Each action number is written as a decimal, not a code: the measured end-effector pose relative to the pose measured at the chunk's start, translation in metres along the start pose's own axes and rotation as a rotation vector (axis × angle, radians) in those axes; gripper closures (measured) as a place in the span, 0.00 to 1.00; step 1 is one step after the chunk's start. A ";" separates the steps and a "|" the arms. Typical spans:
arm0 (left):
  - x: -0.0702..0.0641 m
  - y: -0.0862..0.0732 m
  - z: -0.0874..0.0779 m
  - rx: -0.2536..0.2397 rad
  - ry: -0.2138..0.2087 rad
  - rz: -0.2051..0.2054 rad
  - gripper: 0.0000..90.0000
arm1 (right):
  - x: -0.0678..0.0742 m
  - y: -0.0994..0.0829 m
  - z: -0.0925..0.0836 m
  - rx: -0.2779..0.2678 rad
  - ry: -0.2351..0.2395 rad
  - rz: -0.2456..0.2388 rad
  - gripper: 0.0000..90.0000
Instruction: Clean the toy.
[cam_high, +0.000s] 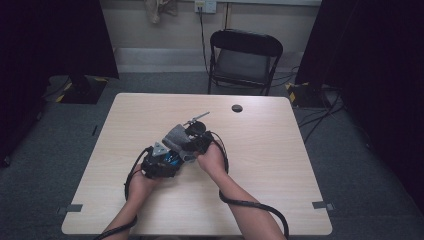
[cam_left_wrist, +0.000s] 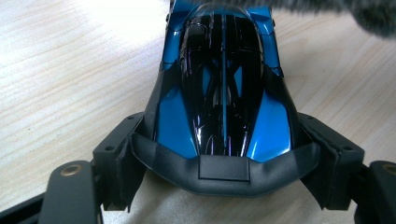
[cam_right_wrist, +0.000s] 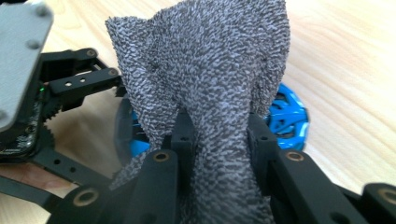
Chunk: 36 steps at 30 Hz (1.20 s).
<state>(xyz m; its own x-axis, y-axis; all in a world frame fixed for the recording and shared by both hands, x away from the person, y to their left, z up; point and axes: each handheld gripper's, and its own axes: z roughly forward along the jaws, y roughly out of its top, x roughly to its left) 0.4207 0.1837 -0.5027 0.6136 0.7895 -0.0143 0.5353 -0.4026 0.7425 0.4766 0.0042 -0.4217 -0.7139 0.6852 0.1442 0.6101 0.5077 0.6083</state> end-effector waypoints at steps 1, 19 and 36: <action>0.000 0.000 0.000 0.000 0.000 0.000 0.27 | 0.002 0.000 0.001 0.002 0.001 -0.008 0.79; 0.000 0.000 0.000 0.001 0.001 0.004 0.27 | 0.024 -0.005 0.016 0.027 0.022 -0.053 0.78; 0.000 0.000 0.000 -0.006 0.002 -0.005 0.27 | 0.038 -0.011 0.033 0.002 0.033 -0.071 0.78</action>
<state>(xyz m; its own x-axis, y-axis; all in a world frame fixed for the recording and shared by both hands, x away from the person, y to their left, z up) 0.4207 0.1834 -0.5030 0.6098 0.7924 -0.0169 0.5350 -0.3958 0.7464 0.4540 0.0412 -0.4488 -0.7664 0.6297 0.1268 0.5584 0.5556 0.6160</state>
